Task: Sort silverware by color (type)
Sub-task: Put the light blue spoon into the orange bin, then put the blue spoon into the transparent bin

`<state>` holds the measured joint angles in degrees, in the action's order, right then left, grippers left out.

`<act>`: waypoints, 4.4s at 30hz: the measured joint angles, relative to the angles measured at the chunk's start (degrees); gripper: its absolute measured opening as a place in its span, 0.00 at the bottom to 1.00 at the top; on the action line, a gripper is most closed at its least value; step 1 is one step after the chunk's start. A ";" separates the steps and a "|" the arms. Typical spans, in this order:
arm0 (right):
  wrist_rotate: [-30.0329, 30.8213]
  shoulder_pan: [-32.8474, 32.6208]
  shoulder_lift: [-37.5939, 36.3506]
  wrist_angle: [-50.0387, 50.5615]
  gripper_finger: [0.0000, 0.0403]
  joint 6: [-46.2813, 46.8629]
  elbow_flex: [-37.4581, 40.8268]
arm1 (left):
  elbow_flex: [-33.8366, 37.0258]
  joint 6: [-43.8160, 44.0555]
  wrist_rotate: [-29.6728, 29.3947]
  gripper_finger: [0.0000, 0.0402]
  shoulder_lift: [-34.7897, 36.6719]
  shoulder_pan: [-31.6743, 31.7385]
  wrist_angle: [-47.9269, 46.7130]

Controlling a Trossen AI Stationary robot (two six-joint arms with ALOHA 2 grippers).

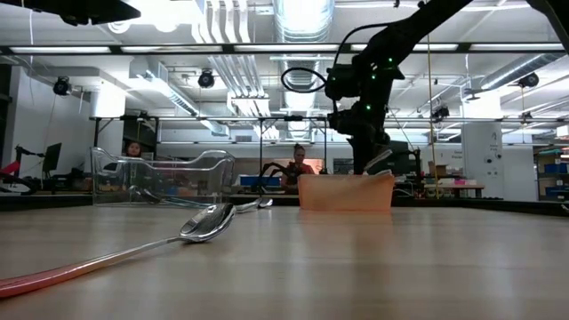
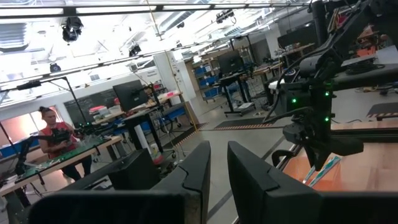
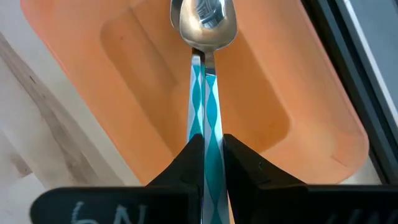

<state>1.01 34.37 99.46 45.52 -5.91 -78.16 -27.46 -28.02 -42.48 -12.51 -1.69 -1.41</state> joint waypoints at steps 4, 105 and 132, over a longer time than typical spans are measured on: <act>-0.02 0.00 0.02 -0.27 0.07 0.00 0.48 | 0.00 0.00 0.00 0.09 0.00 -0.02 0.00; -0.04 -2.36 -6.56 1.49 0.33 16.71 -1.28 | 0.00 0.01 -0.02 0.09 0.00 -0.01 -0.46; -8.29 -22.90 -14.25 4.08 0.21 45.55 -1.28 | 0.00 1.75 0.00 0.09 0.00 -0.02 -0.40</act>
<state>-7.28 11.47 85.21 49.60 39.64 -79.44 -27.46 -26.27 -42.48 -12.51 -1.72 -1.81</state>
